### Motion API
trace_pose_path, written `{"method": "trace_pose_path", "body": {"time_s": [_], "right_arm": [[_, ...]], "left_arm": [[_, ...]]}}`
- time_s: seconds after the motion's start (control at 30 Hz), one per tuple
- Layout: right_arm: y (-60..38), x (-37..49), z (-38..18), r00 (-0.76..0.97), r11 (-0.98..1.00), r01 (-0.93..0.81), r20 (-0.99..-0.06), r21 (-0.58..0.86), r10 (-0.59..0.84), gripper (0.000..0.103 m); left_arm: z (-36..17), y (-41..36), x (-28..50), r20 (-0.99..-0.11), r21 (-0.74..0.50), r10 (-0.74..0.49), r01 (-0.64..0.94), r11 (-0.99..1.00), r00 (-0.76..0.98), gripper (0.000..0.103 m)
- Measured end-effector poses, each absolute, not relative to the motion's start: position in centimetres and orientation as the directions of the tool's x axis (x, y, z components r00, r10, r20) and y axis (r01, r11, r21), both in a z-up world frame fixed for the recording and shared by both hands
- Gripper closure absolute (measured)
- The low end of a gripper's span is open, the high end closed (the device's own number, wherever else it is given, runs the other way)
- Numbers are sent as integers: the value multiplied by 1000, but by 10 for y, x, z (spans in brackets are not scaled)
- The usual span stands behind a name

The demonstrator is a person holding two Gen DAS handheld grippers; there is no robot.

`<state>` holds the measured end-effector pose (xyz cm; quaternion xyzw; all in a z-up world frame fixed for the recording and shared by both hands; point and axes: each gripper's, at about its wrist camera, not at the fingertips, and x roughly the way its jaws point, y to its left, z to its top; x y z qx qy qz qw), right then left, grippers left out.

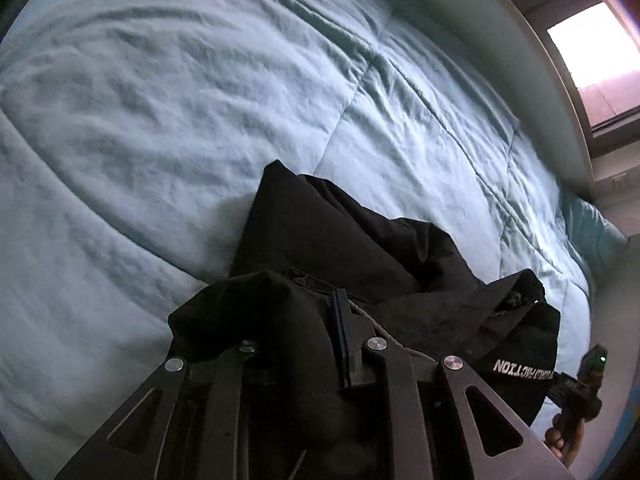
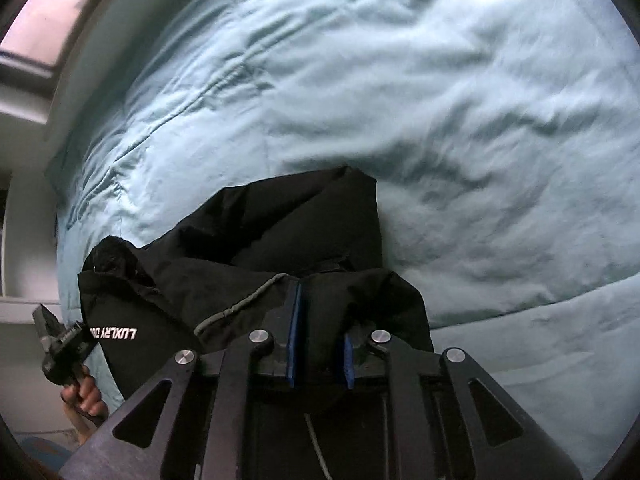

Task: Fold large clothes

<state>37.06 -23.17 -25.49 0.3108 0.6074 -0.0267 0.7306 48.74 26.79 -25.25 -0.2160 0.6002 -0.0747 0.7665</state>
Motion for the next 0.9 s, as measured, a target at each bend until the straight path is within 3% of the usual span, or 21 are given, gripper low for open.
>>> {"method": "trace_pose_path", "body": {"time_s": [0.23,0.4,0.43,0.5,0.53,0.6,0.63,0.67,0.9], "right_arm": [[-249,362,-243,304,767,405,-864,498,401,82],[-244,346,-205,358,784,333,-840,523,408,74],[-244,340,-196,375,788,319,-834,526,405,70],[-245,331,-181,418,804,291,-825,519,381,49],[-246,328,-176,443,811,276,-817,515,368,34],[-247,323,-169,478,816,259,-802,517,358,29],[-247,323,-169,478,810,252,-796,529,371,29],[-248,324,-170,475,810,248,-796,531,376,29],[-230,365,-199,384,938,163,-895,306,225,29]], "left_arm": [[-232,283,474,-862,-483,-448,-121,867,236,75],[-193,299,444,-832,-528,-490,-98,844,260,65],[-183,303,436,-819,-544,-505,-85,835,273,62],[-163,313,424,-777,-590,-546,-59,805,314,62],[-150,322,418,-714,-651,-602,-23,759,356,62],[-129,339,411,-631,-704,-635,15,710,445,57],[-120,347,411,-628,-690,-610,17,724,482,42],[-118,351,413,-640,-668,-584,15,744,500,28],[-184,345,467,-830,-471,-430,-33,881,354,27]]}}
